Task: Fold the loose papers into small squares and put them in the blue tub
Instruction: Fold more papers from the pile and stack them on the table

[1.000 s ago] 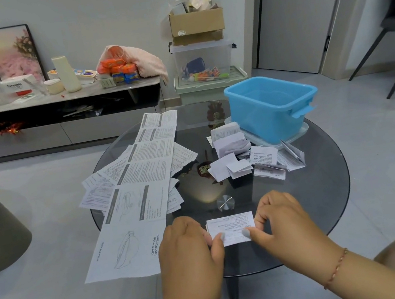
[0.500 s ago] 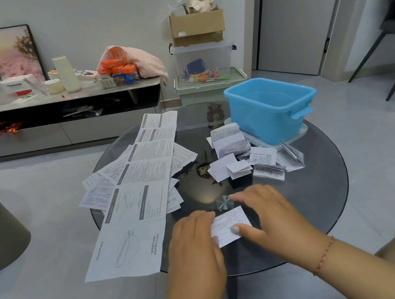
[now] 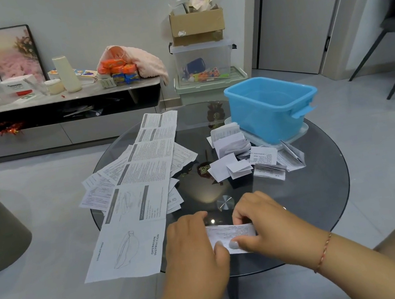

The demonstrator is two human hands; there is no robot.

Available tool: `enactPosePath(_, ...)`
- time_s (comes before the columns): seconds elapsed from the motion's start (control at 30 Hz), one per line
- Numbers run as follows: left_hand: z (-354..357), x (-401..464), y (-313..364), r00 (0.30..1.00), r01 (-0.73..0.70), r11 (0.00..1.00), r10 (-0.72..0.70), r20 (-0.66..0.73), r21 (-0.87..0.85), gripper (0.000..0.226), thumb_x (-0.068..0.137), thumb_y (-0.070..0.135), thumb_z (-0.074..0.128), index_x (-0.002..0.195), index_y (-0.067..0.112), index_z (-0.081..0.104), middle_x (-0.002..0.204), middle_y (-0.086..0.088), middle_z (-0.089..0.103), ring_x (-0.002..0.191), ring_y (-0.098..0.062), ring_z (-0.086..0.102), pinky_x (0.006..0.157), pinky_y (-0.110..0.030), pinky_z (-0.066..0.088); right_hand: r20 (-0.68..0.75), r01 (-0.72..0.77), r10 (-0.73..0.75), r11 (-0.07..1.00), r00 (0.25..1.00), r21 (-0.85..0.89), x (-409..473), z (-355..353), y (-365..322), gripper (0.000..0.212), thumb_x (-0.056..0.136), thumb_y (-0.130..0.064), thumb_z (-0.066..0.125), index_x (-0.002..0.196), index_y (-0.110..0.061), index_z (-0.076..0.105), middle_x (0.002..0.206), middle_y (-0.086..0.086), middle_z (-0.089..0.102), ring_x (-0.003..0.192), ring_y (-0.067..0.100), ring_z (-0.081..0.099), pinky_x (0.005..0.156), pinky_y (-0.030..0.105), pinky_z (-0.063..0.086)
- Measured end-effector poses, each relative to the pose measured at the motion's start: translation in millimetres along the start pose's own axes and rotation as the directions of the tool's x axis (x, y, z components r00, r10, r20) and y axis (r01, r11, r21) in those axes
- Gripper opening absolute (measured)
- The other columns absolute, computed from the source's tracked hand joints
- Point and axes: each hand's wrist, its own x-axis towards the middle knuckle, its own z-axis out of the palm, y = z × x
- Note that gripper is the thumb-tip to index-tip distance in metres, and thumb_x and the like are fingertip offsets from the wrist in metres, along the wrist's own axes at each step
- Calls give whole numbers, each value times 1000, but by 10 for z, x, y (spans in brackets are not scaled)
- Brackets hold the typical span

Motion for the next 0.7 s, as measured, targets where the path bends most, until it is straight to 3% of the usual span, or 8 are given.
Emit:
enactPosePath(0.1,-58,-11,8,997,76,982,-76,11,-171,51,87,43,56,131,35,34,109,24,45,107,2,40,84,-11,32,-85,32,-26,997,996,73,-48,13,-33,29,78,-30,70,66,-33,44,74,-13,49,80,0,42,63,14,33)
enactPosePath(0.2,-135,14,29,984,174,893,-172,43,-414,26,82,39,67,102,36,51,83,21,62,82,9,57,65,-6,40,-212,15,42,965,976,260,-70,8,-46,29,74,-23,75,63,-31,50,65,-10,54,68,3,48,57,13,35)
enactPosePath(0.3,-174,46,61,969,243,778,-225,105,-580,6,81,27,71,83,23,67,67,10,70,62,-2,65,55,-15,47,-212,-19,124,897,969,441,-74,-13,-57,26,73,-14,77,73,-30,56,67,-14,58,60,2,49,55,13,37)
enactPosePath(0.37,-199,42,85,965,255,740,-237,113,-623,7,81,23,72,78,18,70,61,5,70,56,-6,66,53,-18,47,-166,-29,132,860,977,510,-79,-44,-83,22,76,-13,76,71,-27,59,67,-14,60,59,-1,50,56,13,40)
enactPosePath(0.43,-217,36,108,965,251,734,-238,107,-631,7,80,22,72,76,17,71,60,3,69,54,-6,65,51,-13,45,-153,-21,131,822,979,569,-82,-81,-125,20,79,-16,74,68,-26,61,65,-14,61,58,-2,50,55,12,40)
enactPosePath(0.6,-231,30,144,964,260,688,-222,144,-678,6,84,17,68,79,17,70,64,-1,71,51,-3,62,50,-13,46,-212,-10,171,799,962,601,-63,-103,-180,23,81,-18,72,61,-27,63,62,-15,61,57,-3,52,56,10,40)
enactPosePath(0.7,-221,14,173,968,240,674,-224,116,-698,20,91,25,58,76,16,69,58,1,66,46,-1,53,45,-13,41,-247,14,182,779,952,627,-61,-64,-207,29,79,-14,73,57,-27,61,61,-13,60,57,-2,51,57,11,40)
